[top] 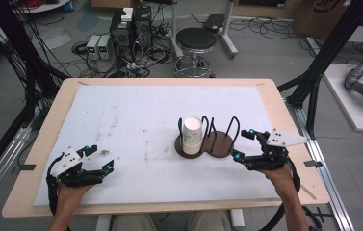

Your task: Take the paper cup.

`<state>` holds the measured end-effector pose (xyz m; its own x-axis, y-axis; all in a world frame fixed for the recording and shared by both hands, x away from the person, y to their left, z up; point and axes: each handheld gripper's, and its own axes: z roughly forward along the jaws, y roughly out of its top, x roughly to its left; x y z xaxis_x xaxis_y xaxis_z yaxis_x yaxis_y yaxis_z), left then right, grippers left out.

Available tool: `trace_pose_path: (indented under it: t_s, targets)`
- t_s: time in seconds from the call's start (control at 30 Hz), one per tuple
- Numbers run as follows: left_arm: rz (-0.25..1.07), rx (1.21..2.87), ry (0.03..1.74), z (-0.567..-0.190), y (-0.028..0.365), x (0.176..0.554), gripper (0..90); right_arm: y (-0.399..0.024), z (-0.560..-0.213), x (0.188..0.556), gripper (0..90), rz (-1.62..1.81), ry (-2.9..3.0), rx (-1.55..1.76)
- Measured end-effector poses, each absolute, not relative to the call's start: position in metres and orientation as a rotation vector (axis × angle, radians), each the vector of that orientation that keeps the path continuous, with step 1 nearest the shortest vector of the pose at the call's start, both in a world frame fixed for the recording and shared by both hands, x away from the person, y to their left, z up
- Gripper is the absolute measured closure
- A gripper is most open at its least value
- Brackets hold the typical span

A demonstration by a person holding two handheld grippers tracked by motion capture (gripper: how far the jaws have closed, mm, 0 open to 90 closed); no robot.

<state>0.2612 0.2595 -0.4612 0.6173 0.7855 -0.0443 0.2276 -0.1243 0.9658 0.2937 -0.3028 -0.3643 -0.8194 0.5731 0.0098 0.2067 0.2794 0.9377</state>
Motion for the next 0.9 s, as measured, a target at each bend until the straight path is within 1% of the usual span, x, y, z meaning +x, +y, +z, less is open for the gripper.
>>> trace_pose_path:
  t_s: [0.03, 0.37, 0.4, 0.6, 0.73, 0.9]
  targets:
    - [0.592, 1.668, 0.846, -0.461, 0.259, 0.261, 13.7, -0.303, -0.364, 0.294, 20.2, 1.553, 2.225, 0.709]
    - [0.587, 1.671, 0.843, -0.461, 0.260, 0.261, 13.7, -0.281, -0.321, 0.323, 20.2, 1.443, 2.377, 0.584]
    - [0.587, 1.670, 0.843, -0.461, 0.259, 0.261, 13.7, -0.281, -0.321, 0.323, 20.2, 1.443, 2.377, 0.584]
    - [0.579, 1.670, 0.838, -0.461, 0.260, 0.262, 13.7, -0.259, -0.303, 0.338, 20.3, 1.408, 2.483, 0.483]
    - [0.578, 1.670, 0.836, -0.461, 0.260, 0.262, 13.7, -0.241, -0.286, 0.353, 20.3, 1.327, 2.560, 0.409]
    - [0.576, 1.671, 0.840, -0.461, 0.260, 0.262, 13.6, -0.228, -0.279, 0.365, 20.3, 1.268, 2.615, 0.363]
